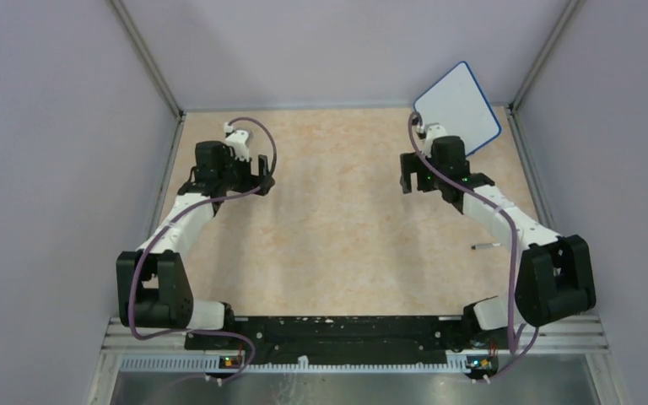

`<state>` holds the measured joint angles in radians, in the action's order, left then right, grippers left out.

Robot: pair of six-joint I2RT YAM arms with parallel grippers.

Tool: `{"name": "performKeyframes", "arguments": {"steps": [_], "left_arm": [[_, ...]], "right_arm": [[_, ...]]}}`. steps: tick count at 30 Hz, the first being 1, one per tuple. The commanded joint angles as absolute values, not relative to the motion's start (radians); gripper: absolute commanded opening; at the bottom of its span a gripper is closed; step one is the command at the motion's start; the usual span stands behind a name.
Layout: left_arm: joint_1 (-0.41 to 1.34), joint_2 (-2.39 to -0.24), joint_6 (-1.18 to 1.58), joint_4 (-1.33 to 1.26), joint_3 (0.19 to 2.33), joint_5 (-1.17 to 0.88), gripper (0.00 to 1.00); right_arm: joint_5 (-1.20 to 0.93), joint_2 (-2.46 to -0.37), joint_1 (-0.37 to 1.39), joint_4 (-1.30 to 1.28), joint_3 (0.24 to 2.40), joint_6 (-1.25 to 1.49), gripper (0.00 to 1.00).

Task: Write a sentence on the whiteboard
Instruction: Adjust the Whiteboard stand at the corner of the board.

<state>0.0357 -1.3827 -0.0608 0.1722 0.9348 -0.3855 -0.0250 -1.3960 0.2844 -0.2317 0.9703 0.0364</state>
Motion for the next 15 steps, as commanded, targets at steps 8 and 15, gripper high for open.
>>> {"name": "performKeyframes", "arguments": {"steps": [8,15], "left_arm": [[0.044,-1.344,0.036,0.104,0.953,-0.262,0.99],[0.044,-1.344,0.046,0.107,0.951,-0.28,0.99]], "right_arm": [[0.346,-1.619,0.377,-0.249,1.202,0.291,0.8],[0.469,-1.765,0.377,-0.278,1.318,0.424,0.77]]}}
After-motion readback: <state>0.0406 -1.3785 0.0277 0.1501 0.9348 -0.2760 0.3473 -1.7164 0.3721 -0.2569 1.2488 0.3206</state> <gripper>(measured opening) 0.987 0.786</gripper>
